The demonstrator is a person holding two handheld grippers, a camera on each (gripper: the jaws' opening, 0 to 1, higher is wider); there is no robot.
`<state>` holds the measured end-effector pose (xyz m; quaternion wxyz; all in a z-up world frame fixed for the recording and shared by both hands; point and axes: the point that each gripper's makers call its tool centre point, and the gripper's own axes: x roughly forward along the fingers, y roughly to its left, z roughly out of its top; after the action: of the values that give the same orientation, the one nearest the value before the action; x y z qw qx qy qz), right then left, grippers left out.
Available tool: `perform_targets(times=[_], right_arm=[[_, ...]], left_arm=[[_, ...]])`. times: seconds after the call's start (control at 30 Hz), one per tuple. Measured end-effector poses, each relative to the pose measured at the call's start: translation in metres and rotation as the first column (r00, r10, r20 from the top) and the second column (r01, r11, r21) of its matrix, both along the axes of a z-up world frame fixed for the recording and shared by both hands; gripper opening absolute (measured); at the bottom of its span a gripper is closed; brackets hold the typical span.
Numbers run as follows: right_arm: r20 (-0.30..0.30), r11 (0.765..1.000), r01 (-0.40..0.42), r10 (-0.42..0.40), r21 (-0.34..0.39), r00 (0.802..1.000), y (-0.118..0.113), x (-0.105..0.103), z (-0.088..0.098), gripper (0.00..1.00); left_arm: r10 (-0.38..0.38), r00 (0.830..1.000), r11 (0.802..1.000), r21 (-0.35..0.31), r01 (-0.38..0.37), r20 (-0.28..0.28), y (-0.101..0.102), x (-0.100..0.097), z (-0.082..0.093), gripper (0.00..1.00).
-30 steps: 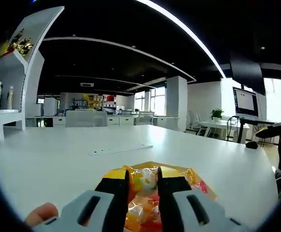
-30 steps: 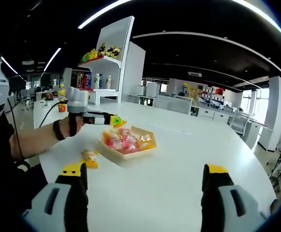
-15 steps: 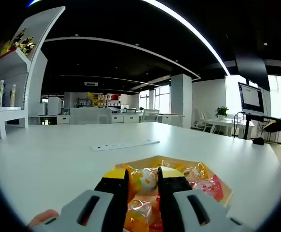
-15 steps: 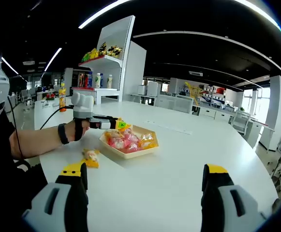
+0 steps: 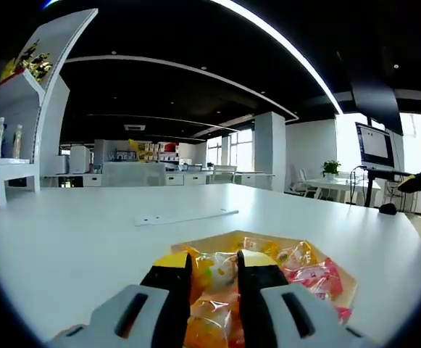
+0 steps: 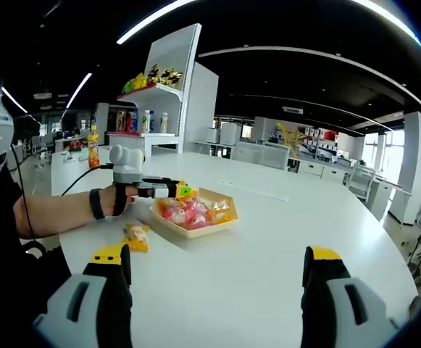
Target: Pick up the marshmallows scattered on the table and place them into the bowl on the table
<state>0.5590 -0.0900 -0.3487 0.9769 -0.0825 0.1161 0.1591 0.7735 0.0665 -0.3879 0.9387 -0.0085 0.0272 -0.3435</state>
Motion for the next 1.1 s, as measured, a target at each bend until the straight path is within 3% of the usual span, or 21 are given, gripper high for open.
perform_targets(times=[0.3, 0.57, 0.93, 1.1], right_arm=[[0.0, 1.0, -0.002, 0.002, -0.004, 1.0, 0.001, -0.001, 0.0, 0.96], [-0.002, 1.0, -0.006, 0.006, -0.004, 1.0, 0.004, -0.002, 0.0, 0.96], [0.001, 1.0, -0.006, 0.006, -0.01, 1.0, 0.004, -0.004, 0.003, 0.96], [0.005, 1.0, -0.004, 0.004, -0.012, 1.0, 0.004, -0.006, 0.005, 0.96]], left_arm=[[-0.005, 1.0, 1.0, 0.003, 0.005, -0.016, -0.001, -0.003, -0.004, 0.29], [-0.02, 1.0, 1.0, 0.014, 0.021, -0.009, -0.004, -0.006, -0.006, 0.46], [-0.037, 0.999, 0.999, 0.003, 0.037, 0.015, -0.005, -0.009, -0.001, 0.82], [-0.086, 0.994, 0.996, -0.017, 0.087, 0.06, -0.01, -0.023, 0.009, 0.95]])
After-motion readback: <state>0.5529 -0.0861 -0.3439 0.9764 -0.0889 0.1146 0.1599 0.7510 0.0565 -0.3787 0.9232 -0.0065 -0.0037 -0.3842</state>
